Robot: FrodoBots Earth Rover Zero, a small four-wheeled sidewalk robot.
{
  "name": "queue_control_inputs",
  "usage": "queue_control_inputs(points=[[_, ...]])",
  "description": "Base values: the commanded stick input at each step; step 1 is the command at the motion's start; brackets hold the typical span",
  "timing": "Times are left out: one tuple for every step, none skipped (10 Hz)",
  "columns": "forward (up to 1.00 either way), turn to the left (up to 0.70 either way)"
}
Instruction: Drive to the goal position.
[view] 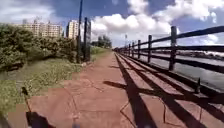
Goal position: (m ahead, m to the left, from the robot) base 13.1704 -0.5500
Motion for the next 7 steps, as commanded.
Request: queue_control_inputs(points=[[0.85,0.00],[0.85,0.00],[0.85,0.00],[0.85,0.00],[0.85,0.00],[0.85,0.00],[0.85,-0.04]])
